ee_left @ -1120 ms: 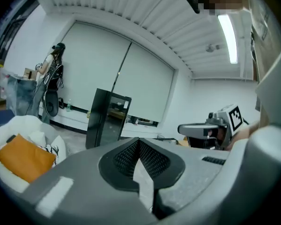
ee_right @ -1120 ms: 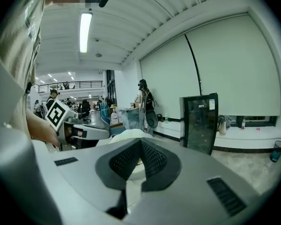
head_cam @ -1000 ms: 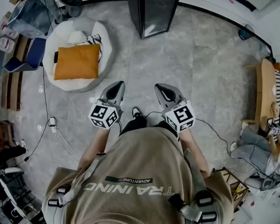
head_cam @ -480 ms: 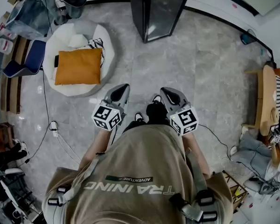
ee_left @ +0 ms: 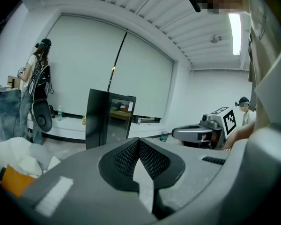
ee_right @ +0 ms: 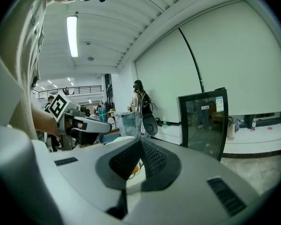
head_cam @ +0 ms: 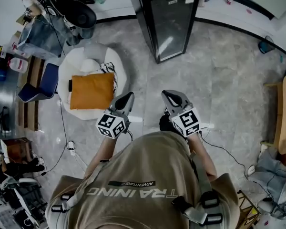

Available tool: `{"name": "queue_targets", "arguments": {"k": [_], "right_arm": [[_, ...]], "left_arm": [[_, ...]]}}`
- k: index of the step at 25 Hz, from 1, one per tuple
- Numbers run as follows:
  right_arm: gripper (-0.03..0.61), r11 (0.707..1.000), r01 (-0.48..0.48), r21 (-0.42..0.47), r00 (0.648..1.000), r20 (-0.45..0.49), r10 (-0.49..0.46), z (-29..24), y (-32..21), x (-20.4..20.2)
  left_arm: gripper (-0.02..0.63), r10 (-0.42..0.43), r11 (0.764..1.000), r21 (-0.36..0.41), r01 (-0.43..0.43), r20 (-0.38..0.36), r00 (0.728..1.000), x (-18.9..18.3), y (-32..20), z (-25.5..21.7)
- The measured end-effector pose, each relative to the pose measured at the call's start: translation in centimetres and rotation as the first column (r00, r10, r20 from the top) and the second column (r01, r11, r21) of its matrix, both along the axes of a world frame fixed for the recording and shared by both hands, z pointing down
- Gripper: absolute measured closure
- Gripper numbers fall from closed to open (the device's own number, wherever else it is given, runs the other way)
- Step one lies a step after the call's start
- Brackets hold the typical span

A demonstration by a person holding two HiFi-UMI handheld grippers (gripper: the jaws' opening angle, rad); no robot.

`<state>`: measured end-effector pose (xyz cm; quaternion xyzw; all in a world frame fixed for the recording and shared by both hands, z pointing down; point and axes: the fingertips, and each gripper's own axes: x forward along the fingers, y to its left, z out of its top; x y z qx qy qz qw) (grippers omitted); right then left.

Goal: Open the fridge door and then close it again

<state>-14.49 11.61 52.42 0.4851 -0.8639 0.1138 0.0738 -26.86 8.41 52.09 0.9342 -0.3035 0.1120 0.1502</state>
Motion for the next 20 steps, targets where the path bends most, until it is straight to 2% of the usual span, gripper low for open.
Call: {"name": "queue_targets", "arguments": {"k": [4, 8, 15, 20], "right_arm": [[0.583, 0.999, 0.000, 0.039, 1.000, -0.029, 0.002, -1.3, -4.4, 4.4], [0.583, 0.998, 0.012, 0.064, 0.998, -0.058, -0.008, -1.5, -8.0, 7.5], [0.583, 1.000, 0.006, 0.007, 1.000, -0.002, -0.006, 0.5, -10.2, 9.0], [0.583, 0.999, 0.044, -0.006, 0.999, -0.030, -0.044, 0.8, -14.4, 9.6]], "left_arm": [[0.614, 0.042, 0.997, 0.069, -0.041, -0.010, 0.999, 5.6, -4.8, -3.4], [0.614, 0.073, 0.993, 0.097, -0.074, 0.009, 0.997, 9.4, -8.4, -3.9], [0.614, 0.059, 0.996, 0.065, -0.061, 0.038, 0.998, 11.5, -11.5, -1.8], [0.614, 0.042, 0.998, 0.052, -0.044, 0.043, 0.998, 12.1, -15.6, -1.3]]}}
